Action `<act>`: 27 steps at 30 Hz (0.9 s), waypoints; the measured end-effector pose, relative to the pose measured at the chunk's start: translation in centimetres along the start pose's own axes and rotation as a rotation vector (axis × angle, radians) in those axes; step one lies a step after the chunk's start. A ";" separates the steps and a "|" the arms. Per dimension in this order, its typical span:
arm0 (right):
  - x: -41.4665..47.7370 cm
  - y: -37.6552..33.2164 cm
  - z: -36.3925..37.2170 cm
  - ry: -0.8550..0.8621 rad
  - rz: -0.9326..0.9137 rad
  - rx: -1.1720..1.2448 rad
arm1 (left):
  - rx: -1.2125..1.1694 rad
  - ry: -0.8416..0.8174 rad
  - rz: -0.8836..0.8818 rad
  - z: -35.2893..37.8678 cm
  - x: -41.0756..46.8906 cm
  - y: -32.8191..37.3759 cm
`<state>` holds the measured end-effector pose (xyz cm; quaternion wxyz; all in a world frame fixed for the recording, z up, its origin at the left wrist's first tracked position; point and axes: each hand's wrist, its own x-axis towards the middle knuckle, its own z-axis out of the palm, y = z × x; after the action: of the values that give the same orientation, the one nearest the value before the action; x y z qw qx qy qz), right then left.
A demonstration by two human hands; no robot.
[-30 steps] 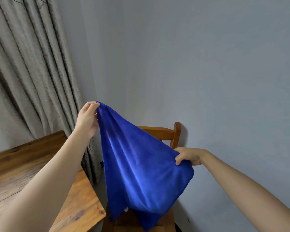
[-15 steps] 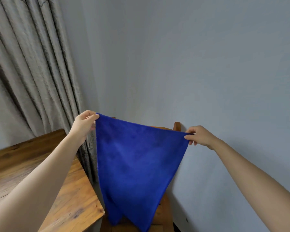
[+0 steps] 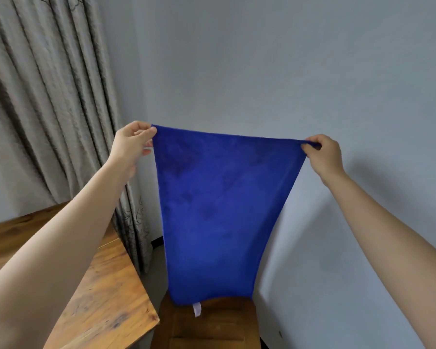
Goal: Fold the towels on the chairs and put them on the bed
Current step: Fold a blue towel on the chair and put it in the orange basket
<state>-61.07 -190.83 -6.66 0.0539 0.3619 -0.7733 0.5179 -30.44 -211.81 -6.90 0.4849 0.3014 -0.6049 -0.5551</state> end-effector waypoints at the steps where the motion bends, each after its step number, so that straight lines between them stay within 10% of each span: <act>1: -0.1 -0.2 -0.2 0.016 -0.006 -0.001 | -0.015 -0.004 0.010 -0.1 -0.1 0.2; 27: -13.1 3.8 -4.9 -0.228 0.219 0.006 | -0.023 -0.059 -0.238 -2.6 -16.4 -4.2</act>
<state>-55.27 -179.35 -13.27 -0.0919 0.3321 -0.8077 0.4784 -23.05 -198.79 -15.27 0.4008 0.3490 -0.5725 -0.6243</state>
